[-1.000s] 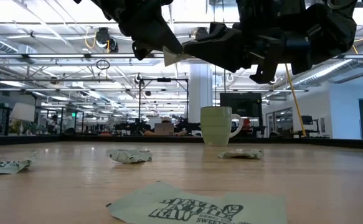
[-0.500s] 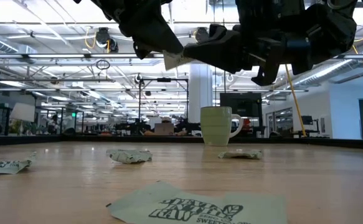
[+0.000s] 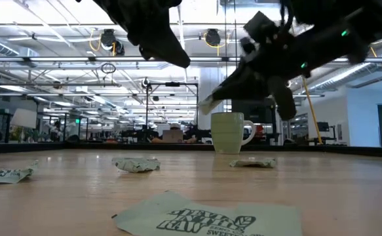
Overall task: Pick and place Stevia / Truvia into bins
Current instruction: Put the stevia packet into the orange bin
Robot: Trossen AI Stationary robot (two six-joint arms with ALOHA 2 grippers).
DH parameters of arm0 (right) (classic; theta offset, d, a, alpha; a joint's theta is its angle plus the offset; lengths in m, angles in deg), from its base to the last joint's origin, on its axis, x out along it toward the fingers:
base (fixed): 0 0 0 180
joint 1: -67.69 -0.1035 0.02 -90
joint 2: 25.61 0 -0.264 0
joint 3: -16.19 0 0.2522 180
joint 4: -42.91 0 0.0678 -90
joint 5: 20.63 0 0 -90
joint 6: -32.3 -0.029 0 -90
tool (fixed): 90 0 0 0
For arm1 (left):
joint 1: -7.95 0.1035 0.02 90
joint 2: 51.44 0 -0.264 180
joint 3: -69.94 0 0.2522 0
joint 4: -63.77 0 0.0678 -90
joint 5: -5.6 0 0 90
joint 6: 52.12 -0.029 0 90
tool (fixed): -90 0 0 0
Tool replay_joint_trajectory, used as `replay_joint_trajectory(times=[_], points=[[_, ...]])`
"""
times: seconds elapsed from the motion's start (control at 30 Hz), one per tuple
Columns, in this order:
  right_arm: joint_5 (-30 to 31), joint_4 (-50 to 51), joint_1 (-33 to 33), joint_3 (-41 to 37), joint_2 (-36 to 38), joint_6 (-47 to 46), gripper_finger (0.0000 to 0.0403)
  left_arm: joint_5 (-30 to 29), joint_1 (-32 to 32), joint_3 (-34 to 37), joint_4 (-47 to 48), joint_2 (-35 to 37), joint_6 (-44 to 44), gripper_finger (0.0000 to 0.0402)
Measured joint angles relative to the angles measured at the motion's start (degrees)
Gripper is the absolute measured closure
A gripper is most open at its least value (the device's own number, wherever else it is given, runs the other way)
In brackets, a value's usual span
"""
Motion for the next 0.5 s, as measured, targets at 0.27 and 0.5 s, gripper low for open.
replay_joint_trajectory(times=[0.27,0.5], points=[[5.7,20.2,-11.9,0.0,17.3,-19.1,0.04,-6.5,0.1,0.0,0.4,0.0,-7.6,0.0334],[-15.7,37.6,-17.5,0.0,30.5,-63.5,0.0395,-6.5,0.6,0.0,0.5,0.0,-10.2,0.0334]])
